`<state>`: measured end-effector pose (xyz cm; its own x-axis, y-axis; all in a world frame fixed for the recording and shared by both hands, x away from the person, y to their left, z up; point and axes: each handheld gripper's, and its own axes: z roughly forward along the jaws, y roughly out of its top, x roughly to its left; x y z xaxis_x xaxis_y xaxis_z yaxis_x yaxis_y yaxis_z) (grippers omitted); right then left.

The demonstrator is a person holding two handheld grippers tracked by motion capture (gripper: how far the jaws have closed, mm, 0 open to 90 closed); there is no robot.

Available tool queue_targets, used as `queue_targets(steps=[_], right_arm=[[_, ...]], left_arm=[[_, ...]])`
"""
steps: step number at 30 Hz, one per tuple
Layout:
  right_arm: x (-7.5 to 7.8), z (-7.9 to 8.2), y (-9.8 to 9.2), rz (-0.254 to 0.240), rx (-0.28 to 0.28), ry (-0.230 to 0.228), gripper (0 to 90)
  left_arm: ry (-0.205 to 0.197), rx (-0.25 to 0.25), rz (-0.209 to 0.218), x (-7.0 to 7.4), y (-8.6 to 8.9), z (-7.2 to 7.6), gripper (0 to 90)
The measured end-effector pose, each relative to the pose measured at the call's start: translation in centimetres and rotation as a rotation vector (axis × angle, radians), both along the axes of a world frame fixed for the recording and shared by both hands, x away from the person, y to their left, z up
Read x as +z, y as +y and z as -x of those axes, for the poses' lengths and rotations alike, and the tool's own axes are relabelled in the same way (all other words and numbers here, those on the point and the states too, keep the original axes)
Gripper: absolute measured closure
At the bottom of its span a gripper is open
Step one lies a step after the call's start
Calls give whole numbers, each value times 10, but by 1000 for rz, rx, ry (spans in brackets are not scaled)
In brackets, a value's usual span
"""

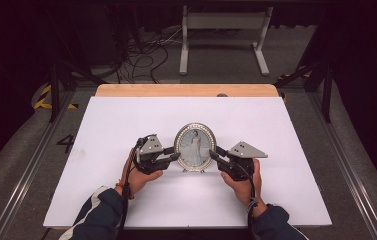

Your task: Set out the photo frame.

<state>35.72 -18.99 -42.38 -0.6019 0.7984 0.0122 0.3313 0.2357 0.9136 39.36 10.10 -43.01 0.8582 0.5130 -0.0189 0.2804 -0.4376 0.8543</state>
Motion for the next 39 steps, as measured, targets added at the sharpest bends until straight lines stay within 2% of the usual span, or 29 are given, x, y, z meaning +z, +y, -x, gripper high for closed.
queue_targets(steps=[3, 15, 20, 26, 33, 39], right_arm=[[0, 0, 0, 0, 1, 1, 732], [0, 0, 1, 11, 2, -2, 722], [-1, 0, 1, 16, 5, 1, 715], [-2, 0, 2, 25, 8, -2, 709], [-2, 0, 4, 62, 19, 3, 683], [-2, -2, 8, 112, 39, 16, 585]], left_arm=[[-3, -4, -11, -1, -2, 1, 696], [-3, 0, -2, -3, -1, 1, 695], [-3, 0, -17, -6, -4, 2, 693], [-3, 0, -13, -6, -4, 2, 692], [-17, -7, -29, -5, -5, 3, 678], [-47, -16, -64, -5, -8, 5, 612]])
